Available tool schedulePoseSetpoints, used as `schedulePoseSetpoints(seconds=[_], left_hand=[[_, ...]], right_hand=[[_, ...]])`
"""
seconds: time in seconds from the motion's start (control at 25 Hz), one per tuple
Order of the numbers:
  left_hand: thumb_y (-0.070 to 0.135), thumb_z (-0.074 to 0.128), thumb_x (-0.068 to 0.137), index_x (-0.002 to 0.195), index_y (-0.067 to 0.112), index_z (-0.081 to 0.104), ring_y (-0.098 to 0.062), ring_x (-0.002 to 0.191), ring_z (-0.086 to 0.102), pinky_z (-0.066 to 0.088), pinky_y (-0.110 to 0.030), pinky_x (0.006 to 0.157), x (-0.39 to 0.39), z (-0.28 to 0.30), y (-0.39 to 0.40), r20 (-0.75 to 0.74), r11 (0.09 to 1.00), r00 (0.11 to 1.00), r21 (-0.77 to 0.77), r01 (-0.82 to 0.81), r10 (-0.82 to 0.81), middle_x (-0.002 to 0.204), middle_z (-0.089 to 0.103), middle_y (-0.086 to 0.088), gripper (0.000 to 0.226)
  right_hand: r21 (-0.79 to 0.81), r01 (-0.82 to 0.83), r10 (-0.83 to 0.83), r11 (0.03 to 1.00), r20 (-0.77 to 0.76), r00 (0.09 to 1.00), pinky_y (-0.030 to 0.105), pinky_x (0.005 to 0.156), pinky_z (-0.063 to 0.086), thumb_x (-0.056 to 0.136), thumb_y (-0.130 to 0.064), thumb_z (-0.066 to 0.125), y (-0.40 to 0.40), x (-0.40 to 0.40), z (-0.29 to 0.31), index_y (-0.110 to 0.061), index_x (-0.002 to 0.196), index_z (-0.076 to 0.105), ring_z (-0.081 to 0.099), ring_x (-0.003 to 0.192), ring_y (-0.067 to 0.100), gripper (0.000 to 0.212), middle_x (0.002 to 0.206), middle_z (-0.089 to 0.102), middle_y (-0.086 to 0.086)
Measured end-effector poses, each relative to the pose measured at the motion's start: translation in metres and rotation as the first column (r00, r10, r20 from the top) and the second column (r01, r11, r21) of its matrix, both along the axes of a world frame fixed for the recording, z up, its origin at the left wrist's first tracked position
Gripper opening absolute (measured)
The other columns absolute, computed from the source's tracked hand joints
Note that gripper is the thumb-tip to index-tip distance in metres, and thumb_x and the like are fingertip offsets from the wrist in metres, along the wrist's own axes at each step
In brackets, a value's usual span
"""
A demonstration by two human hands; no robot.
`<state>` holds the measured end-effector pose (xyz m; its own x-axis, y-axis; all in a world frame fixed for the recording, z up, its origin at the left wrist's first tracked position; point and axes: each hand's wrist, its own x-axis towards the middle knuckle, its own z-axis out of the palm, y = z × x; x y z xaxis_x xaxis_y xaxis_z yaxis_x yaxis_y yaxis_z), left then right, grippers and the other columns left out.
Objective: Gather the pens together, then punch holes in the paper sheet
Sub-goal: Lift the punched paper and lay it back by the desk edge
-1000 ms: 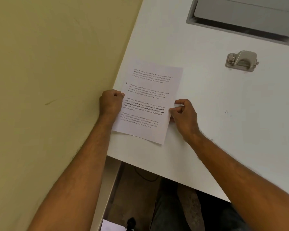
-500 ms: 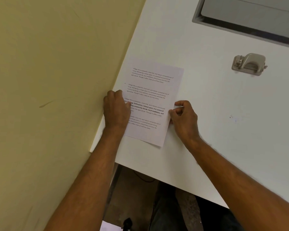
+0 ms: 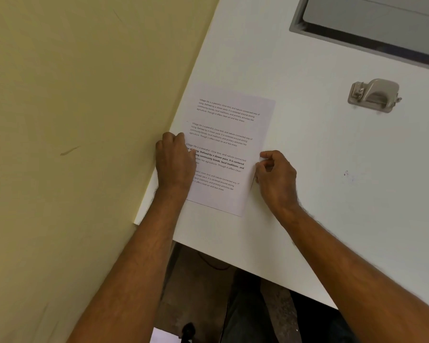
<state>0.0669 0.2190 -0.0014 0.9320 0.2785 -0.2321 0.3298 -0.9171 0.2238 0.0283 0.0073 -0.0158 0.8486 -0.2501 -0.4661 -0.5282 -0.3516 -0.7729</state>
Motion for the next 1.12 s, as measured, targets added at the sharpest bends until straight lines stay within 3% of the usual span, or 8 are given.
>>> schedulePoseSetpoints(seconds=[0.24,0.48,0.68,0.96,1.12], left_hand=[[0.023,0.068,0.098,0.129,0.004,0.059,-0.034,0.123,0.05,0.045,-0.039,0.102,-0.001,-0.003,0.0,-0.001,1.0,1.0,0.004,0.012,-0.012,0.135,0.054,-0.015,0.037],[0.015,0.065,0.099,0.127,0.004,0.061,-0.034,0.121,0.05,0.047,-0.039,0.1,-0.005,-0.008,-0.004,0.026,1.0,0.999,0.014,0.022,-0.023,0.134,0.055,-0.015,0.03],[0.008,0.062,0.099,0.124,0.001,0.062,-0.035,0.12,0.051,0.047,-0.042,0.104,-0.004,-0.01,-0.007,0.038,0.999,0.999,0.004,0.034,-0.035,0.13,0.056,-0.017,0.025],[0.013,0.065,0.1,0.132,0.002,0.059,-0.033,0.126,0.05,0.047,-0.038,0.102,-0.003,-0.009,-0.006,0.012,1.0,1.0,-0.008,0.024,-0.023,0.136,0.055,-0.015,0.035],[0.014,0.064,0.1,0.139,0.004,0.053,-0.034,0.126,0.049,0.049,-0.042,0.102,-0.008,-0.004,-0.013,0.022,0.999,0.999,0.026,0.028,-0.028,0.138,0.054,-0.016,0.042]], right_hand=[[0.007,0.009,-0.009,1.0,-0.009,1.0,0.023,0.073,0.054,0.098,-0.013,0.056,-0.002,-0.002,0.001,-0.021,0.123,0.063,0.07,0.085,0.018,0.027,0.091,0.073,-0.003],[-0.076,-0.079,0.081,0.994,0.015,0.997,0.035,0.096,0.058,0.099,-0.015,0.058,-0.001,-0.004,-0.007,-0.02,0.129,0.067,0.069,0.099,0.015,0.032,0.112,0.07,0.003],[-0.089,-0.103,0.105,0.991,0.019,0.994,0.037,0.1,0.057,0.099,-0.016,0.058,-0.004,-0.003,-0.011,-0.018,0.132,0.068,0.069,0.104,0.017,0.034,0.115,0.071,0.004],[-0.08,-0.112,0.115,0.99,0.036,0.993,0.038,0.102,0.057,0.102,-0.015,0.056,-0.006,-0.003,-0.015,-0.017,0.134,0.066,0.068,0.108,0.015,0.034,0.124,0.069,0.002],[0.021,-0.111,0.11,0.994,0.03,0.993,0.035,0.099,0.057,0.103,-0.019,0.055,-0.016,-0.009,-0.002,-0.021,0.135,0.064,0.069,0.104,0.015,0.033,0.121,0.069,0.001]])
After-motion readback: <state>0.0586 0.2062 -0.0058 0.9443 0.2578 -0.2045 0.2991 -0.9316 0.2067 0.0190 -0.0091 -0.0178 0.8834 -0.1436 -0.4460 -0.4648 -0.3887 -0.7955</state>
